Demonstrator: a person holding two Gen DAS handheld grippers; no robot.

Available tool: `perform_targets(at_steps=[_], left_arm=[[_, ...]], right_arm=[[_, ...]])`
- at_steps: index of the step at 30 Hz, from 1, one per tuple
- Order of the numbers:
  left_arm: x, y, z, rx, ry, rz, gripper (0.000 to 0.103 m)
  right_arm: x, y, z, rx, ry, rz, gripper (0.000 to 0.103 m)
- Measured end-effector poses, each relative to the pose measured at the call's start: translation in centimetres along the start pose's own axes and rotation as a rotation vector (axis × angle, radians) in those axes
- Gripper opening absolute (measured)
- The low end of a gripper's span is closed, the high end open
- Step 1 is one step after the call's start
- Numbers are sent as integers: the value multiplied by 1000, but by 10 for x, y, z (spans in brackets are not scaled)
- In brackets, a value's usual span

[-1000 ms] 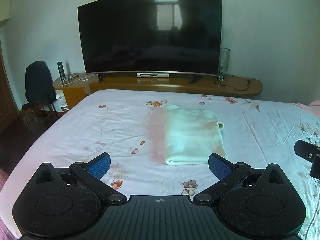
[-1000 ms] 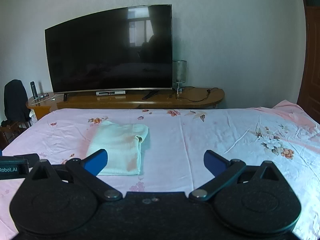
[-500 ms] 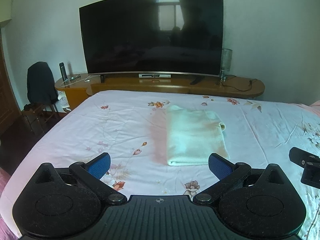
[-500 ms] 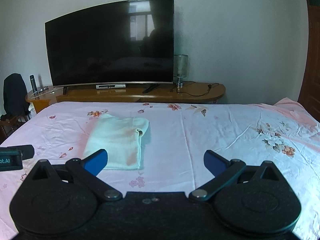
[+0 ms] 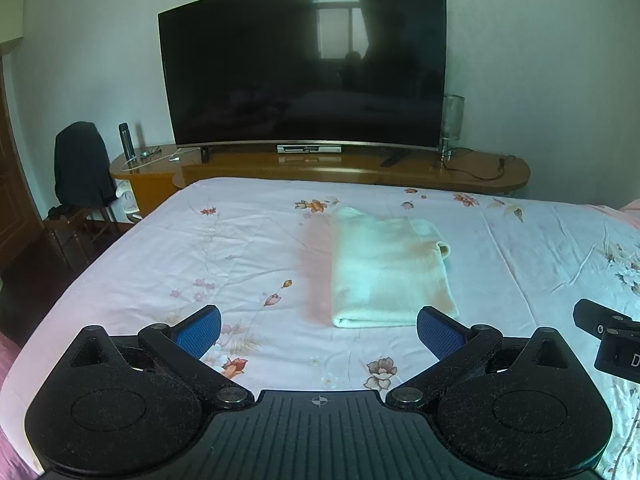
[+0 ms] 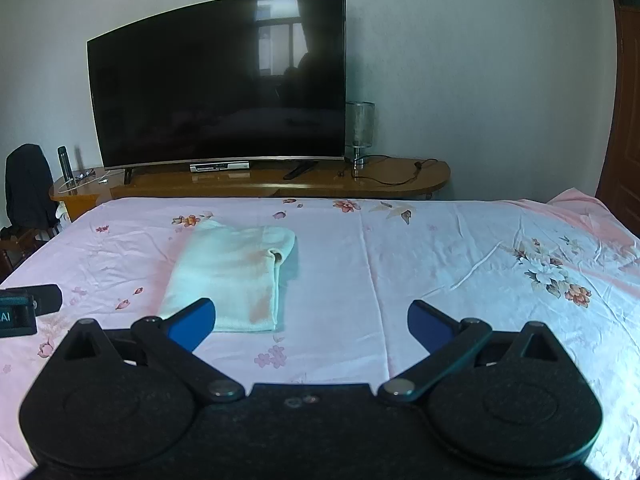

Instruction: Fold small clothes

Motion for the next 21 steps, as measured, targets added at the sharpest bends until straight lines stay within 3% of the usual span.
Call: perform_targets(at_steps=[15,21], left_arm=[[-2,6,-6,0,9,8,103],[-3,10,-16,-58,33,-25,103]], right_arm=[[-4,7,-1,3,0,14,103],[-5,9,-3,8,0,15,103]])
Point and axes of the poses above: each gripper's, at about its wrist camera, not at the fingertips, and y roughly the way its jaws point, z to its left, x to its top, the point moved 5 cm from there along y, roughly the way its jaws point, and after that the axes turned 5 degrees about -y, right-handed, at the moved point
